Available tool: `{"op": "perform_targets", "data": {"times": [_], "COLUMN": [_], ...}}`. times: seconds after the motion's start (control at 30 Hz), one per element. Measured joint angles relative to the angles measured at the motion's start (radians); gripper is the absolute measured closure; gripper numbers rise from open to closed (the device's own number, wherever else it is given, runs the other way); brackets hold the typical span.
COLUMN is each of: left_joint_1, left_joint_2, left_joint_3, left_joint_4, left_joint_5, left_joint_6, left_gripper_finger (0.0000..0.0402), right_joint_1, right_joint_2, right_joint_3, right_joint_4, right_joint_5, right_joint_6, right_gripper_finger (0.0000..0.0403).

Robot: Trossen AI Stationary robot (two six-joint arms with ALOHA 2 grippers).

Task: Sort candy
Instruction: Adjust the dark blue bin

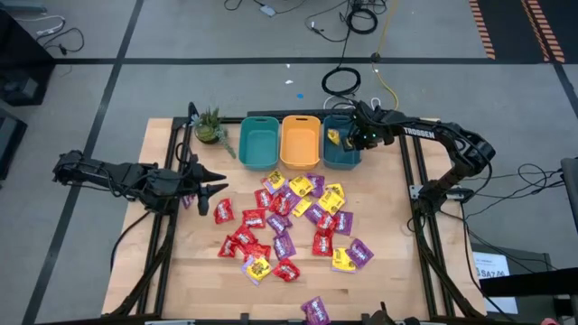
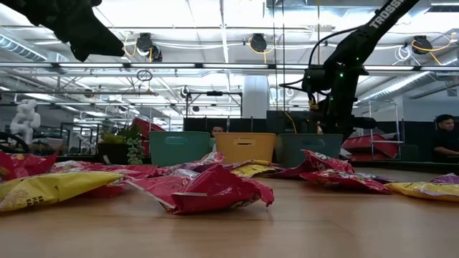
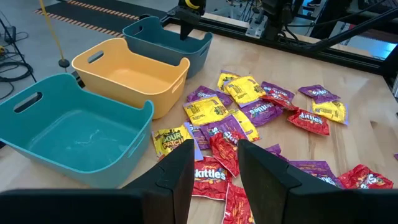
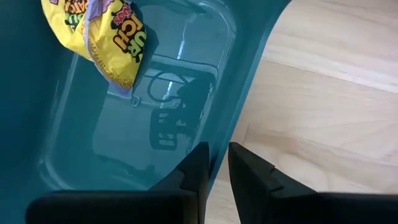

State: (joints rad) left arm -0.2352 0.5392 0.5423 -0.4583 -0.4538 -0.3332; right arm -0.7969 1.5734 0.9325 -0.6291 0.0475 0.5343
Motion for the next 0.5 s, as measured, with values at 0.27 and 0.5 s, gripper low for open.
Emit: {"op": "perform_targets", "data": {"times": [0.27,0.5], "left_joint_1": [0.0,0.0], "left_joint_2": [0.0,0.0], "left_joint_3": [0.0,0.0], "left_joint_4": [-0.001,-0.005], "left_joint_5": [0.0,0.0], "left_joint_6": [0.0,0.0], "left_gripper_finger": [0.0269,0.0269], "right_joint_1": [0.0,0.0], "right_joint_2": [-0.008,-0.045], "right_joint_3": [0.0,0.065], "right_joint_4": [0.016,-0.033], "right_joint_5": [0.002,-0.046], "right_joint_6": [-0.008,-0.029], "right_gripper_finger": [0.0351,0.0321]}}
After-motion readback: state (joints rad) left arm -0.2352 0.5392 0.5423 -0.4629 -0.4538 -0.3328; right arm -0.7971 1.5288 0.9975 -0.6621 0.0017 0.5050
